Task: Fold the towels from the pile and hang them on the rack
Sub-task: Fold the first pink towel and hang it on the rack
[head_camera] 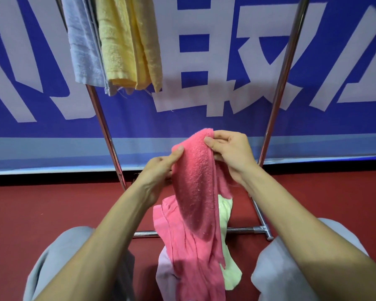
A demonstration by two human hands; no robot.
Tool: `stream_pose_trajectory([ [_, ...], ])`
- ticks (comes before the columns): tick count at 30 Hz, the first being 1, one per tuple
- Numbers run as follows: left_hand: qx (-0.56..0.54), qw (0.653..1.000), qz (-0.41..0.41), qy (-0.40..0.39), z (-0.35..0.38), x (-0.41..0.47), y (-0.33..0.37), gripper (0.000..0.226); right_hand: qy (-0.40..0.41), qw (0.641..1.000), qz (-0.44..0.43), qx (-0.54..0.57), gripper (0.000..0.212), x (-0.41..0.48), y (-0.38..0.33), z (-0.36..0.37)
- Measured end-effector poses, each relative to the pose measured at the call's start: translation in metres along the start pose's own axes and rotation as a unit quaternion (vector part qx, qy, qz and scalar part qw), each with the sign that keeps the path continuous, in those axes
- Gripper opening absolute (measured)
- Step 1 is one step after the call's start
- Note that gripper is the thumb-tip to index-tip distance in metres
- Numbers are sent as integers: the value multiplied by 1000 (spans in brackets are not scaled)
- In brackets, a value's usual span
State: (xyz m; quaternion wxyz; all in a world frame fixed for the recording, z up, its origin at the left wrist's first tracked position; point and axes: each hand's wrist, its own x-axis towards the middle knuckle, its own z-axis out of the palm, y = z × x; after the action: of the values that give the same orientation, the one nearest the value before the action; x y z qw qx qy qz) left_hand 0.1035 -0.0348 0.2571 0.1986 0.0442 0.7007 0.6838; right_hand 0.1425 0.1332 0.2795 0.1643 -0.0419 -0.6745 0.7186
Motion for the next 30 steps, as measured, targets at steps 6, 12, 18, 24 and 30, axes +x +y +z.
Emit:
stream_pose_trajectory([
  [6,-15,992,123,11,23,-6,-5,10,48,996,19,74,18,2,-8,-13],
  [12,-36,976,214,27,33,-1,8,5,9,1000,27,9,21,7,1,-20],
  [18,50,945,318,53,17,0,55,7,-86,996,28,11,27,23,-34,-13],
  [24,22,953,291,82,10,-3,74,7,-51,998,-45,-4,17,32,-52,7],
  [30,33,962,256,93,-2,1,51,10,-82,997,4,-2,23,20,-24,1],
])
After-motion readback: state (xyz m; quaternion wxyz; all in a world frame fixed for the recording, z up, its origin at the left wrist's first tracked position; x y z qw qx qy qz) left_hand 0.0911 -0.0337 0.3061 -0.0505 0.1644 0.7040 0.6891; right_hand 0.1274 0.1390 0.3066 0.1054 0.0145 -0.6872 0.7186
